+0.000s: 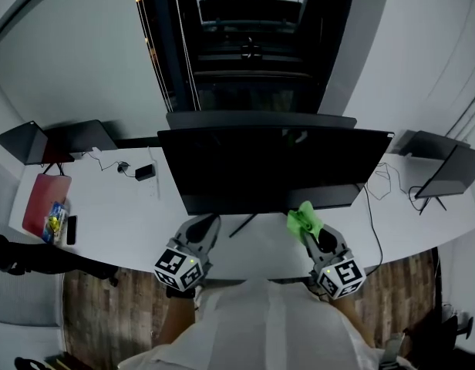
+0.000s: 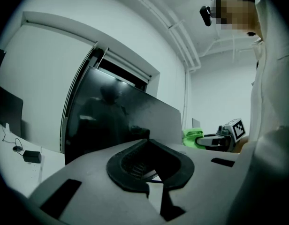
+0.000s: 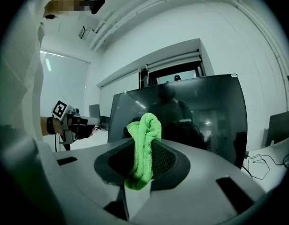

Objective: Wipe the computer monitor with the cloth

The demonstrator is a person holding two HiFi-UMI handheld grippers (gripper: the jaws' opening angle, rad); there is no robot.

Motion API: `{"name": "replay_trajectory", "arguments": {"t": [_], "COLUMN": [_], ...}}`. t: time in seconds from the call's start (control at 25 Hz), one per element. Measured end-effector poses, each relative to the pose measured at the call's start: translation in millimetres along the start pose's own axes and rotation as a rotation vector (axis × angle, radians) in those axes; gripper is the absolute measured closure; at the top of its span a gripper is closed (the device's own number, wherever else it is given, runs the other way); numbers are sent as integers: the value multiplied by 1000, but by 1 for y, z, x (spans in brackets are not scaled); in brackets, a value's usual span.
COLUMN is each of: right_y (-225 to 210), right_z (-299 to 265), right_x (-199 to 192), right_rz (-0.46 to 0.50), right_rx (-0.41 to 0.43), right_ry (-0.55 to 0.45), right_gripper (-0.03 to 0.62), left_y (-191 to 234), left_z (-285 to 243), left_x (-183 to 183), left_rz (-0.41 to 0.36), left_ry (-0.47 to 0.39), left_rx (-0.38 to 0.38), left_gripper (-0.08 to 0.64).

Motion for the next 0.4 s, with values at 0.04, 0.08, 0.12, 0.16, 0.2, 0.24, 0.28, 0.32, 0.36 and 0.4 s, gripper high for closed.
{"name": "replay_trajectory", "arguments": {"t": [0.04,0.08,0.12,0.16,0.2,0.24,0.28,0.32,0.36,0.4], "right_y": [0,1,1,1,1,0,0,-1,-2,-3], "right_z": [1,2,4,5,7,9,11,12,14,15], "right_x": [-1,-1,-1,-2,-2,-2,-2,-2,-2,-2], "right_rz": [2,4,6,7,6,4,2,0,-3,-5], "right_rx": [-2,-5,-8,-12,-16,-21,-25,-30,-34,-38], "right_ry": [2,3,4,5,5,5,5,4,4,5], "right_gripper": [522,522,522,522,522,522,522,521,522,522], "left_y": [0,0,0,-1,-1,-2,-4,-5,-6,-7], "left_z": [0,1,0,0,0,-1,-2,-2,-3,-4], "left_x": [0,0,0,0,0,1,1,1,2,2], "left_rz": [0,0,0,-1,0,0,0,0,-1,-1], "left_ry": [2,5,8,12,15,18,20,21,23,25], "left_rx": [-1,-3,-6,-11,-15,-20,-24,-28,-32,-36], "left_gripper": [538,538,538,538,538,538,538,538,538,538]}}
Point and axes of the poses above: the fingertips, and each gripper's own axes: z backward along the fingers, y to its left, x out of its top, the point moved 9 cm from there along z, backward along the fingers, and after that the axes turned 11 degrees about -y, right-handed, at the moved point
